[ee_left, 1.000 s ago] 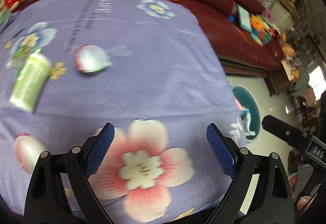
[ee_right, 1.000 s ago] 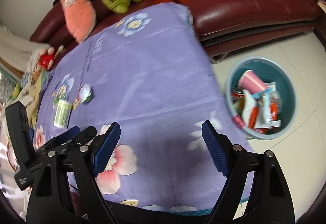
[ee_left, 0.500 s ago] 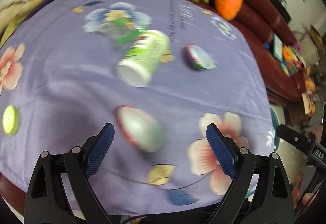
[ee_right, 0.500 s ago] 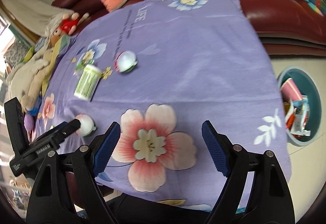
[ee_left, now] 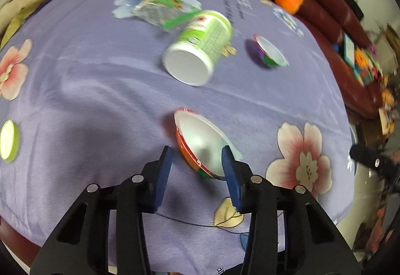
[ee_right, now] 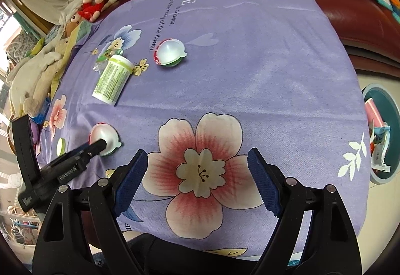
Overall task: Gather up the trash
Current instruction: 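Close left tool on white-red plastic cup while right tool approaches it, then carry the white-red cup in both tools over the teal bin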
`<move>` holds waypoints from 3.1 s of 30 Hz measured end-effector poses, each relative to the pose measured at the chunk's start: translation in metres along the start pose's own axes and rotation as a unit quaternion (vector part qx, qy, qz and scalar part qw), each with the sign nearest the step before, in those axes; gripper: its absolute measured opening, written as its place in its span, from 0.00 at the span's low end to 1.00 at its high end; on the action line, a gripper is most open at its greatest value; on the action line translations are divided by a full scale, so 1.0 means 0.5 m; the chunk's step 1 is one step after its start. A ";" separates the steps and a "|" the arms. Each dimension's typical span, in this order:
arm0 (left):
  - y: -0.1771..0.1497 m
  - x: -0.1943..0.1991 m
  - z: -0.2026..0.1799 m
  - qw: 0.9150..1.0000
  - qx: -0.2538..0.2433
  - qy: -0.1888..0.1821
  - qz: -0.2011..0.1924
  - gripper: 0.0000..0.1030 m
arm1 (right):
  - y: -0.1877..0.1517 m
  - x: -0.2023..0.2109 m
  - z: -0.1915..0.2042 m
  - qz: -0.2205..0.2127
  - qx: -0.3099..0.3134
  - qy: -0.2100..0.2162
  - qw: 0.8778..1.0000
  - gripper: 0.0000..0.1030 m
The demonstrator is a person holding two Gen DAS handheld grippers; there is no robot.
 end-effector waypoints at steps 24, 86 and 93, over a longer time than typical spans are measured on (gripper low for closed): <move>0.226 0.068 0.050 0.992 0.042 -0.039 -0.108 0.06 | 0.208 -0.136 0.106 0.002 0.094 0.003 0.996 0.76; 0.053 -0.111 -0.783 0.947 -0.288 -0.141 -0.003 0.06 | -0.014 0.285 -0.652 -0.177 -0.223 -0.065 0.956 0.50; 0.002 -0.191 -0.871 0.937 -0.320 -0.134 0.034 0.06 | -0.047 0.255 -0.742 -0.162 -0.264 -0.067 0.948 0.51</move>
Point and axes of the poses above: each gripper's, at about its wrist camera, not at the fingertips, and x roughly against the way its jaws point, z to its left, y to its top, the point moved 9 cm from there along -x, roughly the way its jaws point, and after that the axes turned 4 degrees about -y, right-handed, at the moved point
